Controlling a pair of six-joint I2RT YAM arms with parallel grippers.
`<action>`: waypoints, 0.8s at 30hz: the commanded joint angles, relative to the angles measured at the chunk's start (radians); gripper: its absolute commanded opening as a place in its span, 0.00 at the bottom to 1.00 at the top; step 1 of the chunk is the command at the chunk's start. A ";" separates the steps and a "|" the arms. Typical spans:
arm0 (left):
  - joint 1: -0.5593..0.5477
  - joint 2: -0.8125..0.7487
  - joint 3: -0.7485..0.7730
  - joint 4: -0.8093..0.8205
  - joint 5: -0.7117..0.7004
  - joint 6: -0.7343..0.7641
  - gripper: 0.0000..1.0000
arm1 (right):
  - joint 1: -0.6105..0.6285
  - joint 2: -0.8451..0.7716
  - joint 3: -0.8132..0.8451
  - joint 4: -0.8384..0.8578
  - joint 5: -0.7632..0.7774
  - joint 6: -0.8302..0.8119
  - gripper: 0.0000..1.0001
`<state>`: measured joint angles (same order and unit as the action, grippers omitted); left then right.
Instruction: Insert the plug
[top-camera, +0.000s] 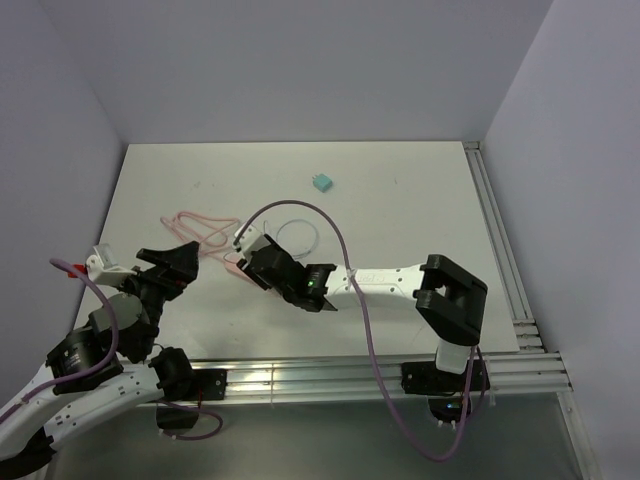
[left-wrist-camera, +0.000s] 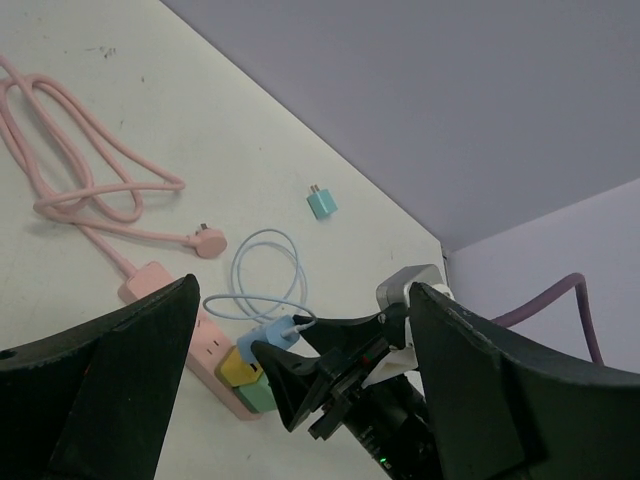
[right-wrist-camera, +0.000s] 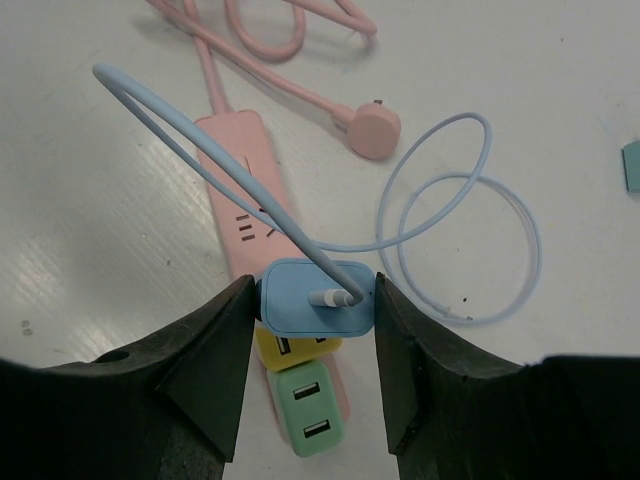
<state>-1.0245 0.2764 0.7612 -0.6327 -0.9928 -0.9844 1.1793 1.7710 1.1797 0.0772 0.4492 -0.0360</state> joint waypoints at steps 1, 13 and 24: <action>0.001 0.001 0.016 0.028 -0.006 0.032 0.91 | 0.023 -0.004 0.014 0.078 0.062 -0.039 0.00; 0.001 0.000 0.020 0.044 0.002 0.058 0.91 | 0.033 0.054 0.006 0.104 0.003 -0.102 0.00; 0.001 -0.019 0.020 0.061 0.016 0.073 0.90 | 0.032 0.065 -0.060 0.180 -0.035 -0.156 0.00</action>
<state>-1.0245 0.2581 0.7612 -0.5938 -0.9905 -0.9360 1.2064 1.8259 1.1416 0.2272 0.4358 -0.1661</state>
